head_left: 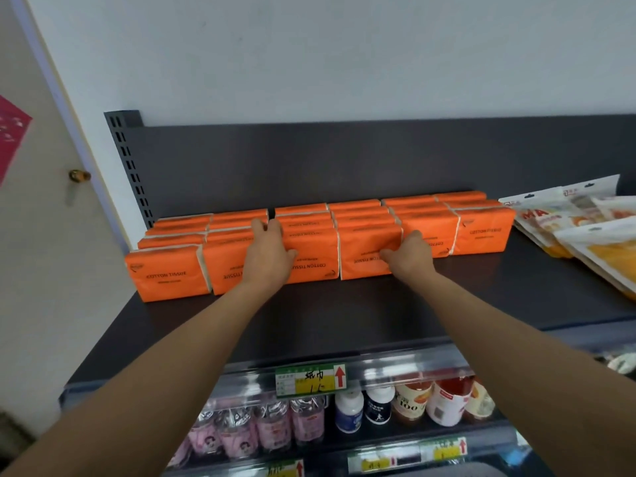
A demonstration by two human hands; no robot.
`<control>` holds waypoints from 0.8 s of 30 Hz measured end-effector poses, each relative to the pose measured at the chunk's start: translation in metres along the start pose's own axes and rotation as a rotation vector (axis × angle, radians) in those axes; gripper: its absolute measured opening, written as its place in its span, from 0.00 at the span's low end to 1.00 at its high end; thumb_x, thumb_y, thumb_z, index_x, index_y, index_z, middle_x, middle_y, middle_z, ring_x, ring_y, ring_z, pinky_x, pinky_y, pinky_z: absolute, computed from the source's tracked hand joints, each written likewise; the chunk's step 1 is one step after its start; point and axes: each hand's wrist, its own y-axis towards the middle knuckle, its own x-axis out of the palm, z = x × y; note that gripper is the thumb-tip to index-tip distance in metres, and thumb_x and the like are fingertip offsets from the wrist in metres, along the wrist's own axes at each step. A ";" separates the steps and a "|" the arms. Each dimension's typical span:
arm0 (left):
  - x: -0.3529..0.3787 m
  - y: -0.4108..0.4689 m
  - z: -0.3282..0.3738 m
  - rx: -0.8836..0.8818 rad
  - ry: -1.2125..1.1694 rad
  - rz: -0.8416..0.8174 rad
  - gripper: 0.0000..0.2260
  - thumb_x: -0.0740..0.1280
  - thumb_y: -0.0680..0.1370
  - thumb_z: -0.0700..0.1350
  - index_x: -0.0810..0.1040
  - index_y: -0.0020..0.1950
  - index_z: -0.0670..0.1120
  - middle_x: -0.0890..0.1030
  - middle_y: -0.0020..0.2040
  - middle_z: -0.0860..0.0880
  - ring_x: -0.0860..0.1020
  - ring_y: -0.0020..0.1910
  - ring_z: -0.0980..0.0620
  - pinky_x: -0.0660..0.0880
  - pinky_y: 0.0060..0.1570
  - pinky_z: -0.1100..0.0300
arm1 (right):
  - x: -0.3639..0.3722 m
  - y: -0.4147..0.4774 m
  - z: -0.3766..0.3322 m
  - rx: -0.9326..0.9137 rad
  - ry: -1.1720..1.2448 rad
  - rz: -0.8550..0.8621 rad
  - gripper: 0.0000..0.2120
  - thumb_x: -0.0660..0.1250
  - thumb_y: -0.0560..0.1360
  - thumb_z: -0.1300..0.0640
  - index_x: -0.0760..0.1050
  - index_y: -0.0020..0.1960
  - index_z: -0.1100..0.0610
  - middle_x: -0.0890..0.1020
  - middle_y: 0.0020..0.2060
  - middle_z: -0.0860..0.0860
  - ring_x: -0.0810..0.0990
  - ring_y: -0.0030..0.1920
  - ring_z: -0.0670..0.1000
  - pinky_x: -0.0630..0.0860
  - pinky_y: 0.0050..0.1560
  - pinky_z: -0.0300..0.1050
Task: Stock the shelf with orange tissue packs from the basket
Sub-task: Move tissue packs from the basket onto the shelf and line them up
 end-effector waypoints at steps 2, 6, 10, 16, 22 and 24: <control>0.000 -0.002 -0.001 0.000 0.002 -0.001 0.18 0.68 0.75 0.41 0.68 0.62 0.41 0.62 0.65 0.42 0.77 0.52 0.40 0.73 0.49 0.54 | 0.001 -0.001 0.002 0.004 0.053 -0.002 0.23 0.68 0.74 0.59 0.63 0.63 0.66 0.75 0.59 0.64 0.76 0.58 0.62 0.72 0.50 0.48; 0.000 -0.008 0.000 -0.006 0.022 0.012 0.20 0.67 0.75 0.38 0.65 0.64 0.40 0.62 0.66 0.40 0.78 0.51 0.37 0.70 0.42 0.55 | -0.002 -0.007 0.004 -0.002 0.098 -0.008 0.22 0.67 0.75 0.60 0.61 0.63 0.65 0.75 0.57 0.63 0.77 0.56 0.62 0.74 0.51 0.51; -0.005 -0.021 0.007 -0.004 0.036 0.042 0.20 0.67 0.75 0.37 0.65 0.65 0.39 0.63 0.66 0.39 0.77 0.50 0.35 0.68 0.40 0.53 | -0.010 -0.017 0.006 -0.022 0.094 0.008 0.22 0.66 0.76 0.62 0.60 0.64 0.66 0.75 0.58 0.64 0.76 0.58 0.63 0.71 0.49 0.48; -0.010 -0.059 0.023 0.087 0.032 0.043 0.12 0.64 0.76 0.38 0.70 0.58 0.40 0.67 0.63 0.41 0.77 0.44 0.39 0.69 0.40 0.54 | -0.033 -0.041 0.016 -0.102 0.081 -0.024 0.18 0.65 0.76 0.60 0.66 0.62 0.65 0.76 0.57 0.62 0.76 0.52 0.59 0.66 0.44 0.42; -0.006 -0.117 0.057 0.205 -0.014 -0.036 0.09 0.65 0.75 0.39 0.74 0.55 0.41 0.72 0.58 0.42 0.75 0.51 0.42 0.71 0.50 0.54 | -0.066 -0.090 0.036 -0.245 0.075 -0.039 0.12 0.65 0.76 0.58 0.74 0.57 0.62 0.80 0.53 0.58 0.75 0.50 0.54 0.66 0.46 0.40; -0.001 -0.141 0.068 0.244 -0.010 -0.077 0.08 0.66 0.74 0.40 0.75 0.53 0.41 0.73 0.56 0.42 0.75 0.51 0.43 0.70 0.52 0.54 | -0.077 -0.109 0.049 -0.275 0.061 -0.038 0.11 0.66 0.75 0.58 0.76 0.55 0.61 0.80 0.50 0.55 0.76 0.52 0.54 0.68 0.48 0.41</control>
